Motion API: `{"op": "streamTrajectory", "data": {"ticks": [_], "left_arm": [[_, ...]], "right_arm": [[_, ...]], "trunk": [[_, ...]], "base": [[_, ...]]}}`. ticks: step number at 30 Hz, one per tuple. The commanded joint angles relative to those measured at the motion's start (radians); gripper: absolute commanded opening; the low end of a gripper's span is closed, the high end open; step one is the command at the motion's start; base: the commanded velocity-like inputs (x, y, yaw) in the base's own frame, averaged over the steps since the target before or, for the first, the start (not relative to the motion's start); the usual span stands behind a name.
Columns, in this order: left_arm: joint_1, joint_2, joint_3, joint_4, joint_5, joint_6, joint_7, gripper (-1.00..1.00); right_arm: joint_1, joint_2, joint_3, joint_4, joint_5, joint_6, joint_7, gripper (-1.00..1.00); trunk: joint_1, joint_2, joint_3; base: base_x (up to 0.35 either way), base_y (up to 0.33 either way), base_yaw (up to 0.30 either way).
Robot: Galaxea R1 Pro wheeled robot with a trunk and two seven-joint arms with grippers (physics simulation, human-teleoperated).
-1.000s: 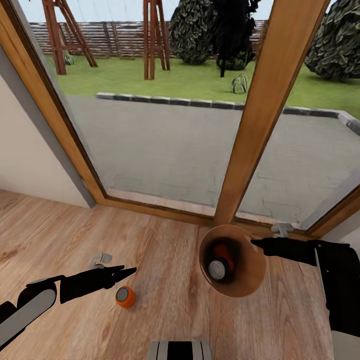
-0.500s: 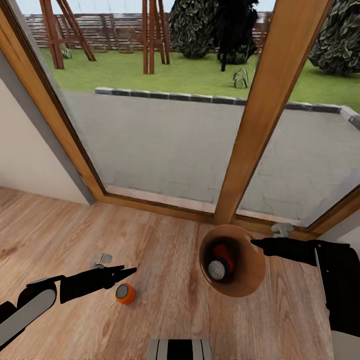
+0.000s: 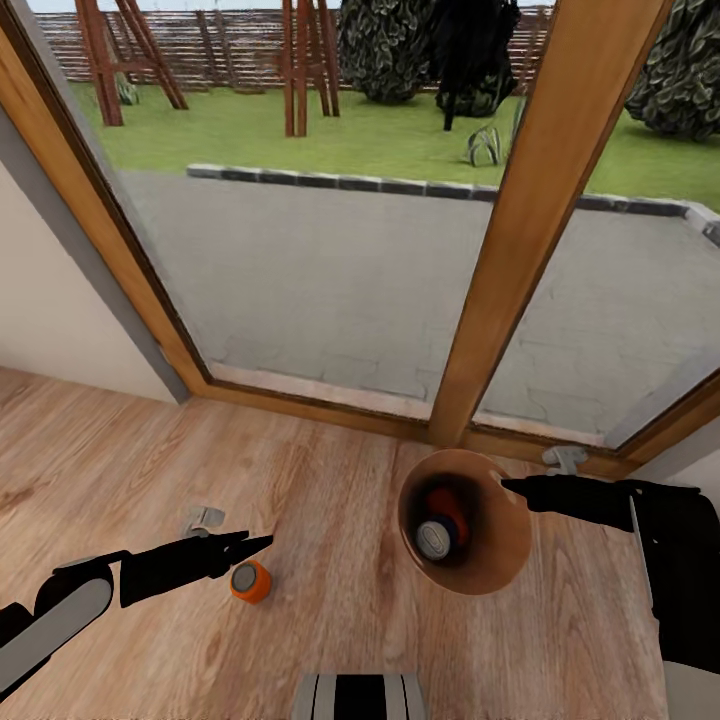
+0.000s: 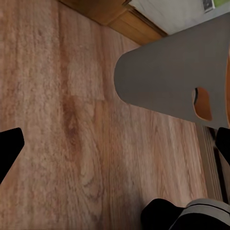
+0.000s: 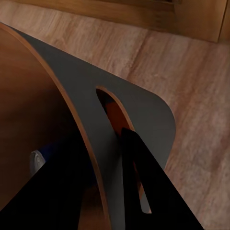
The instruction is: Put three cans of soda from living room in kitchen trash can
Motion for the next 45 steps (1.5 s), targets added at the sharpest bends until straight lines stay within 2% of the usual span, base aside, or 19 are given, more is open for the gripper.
{"op": "streamTrajectory", "data": {"ticks": [1, 16, 45], "left_arm": [[0.000, 0.000, 0.000, 0.000, 0.000, 0.000, 0.000, 1.00], [0.000, 0.000, 0.000, 0.000, -0.001, 0.000, 0.000, 1.00], [0.000, 0.000, 0.000, 0.000, -0.001, 0.000, 0.000, 1.00]], "right_arm": [[0.000, 0.000, 0.000, 0.000, -0.023, 0.015, 0.002, -1.00], [0.000, 0.001, 0.000, 0.000, -0.024, 0.015, 0.008, -1.00], [0.000, 0.000, 0.000, 0.000, -0.024, 0.015, 0.009, -1.00]], "trunk": [[0.000, 0.000, -0.002], [0.000, 0.000, -0.015], [0.000, 0.000, -0.061]], "base": [[0.000, 0.000, 0.000], [0.000, 0.000, 0.000], [0.000, 0.000, 0.000]]}}
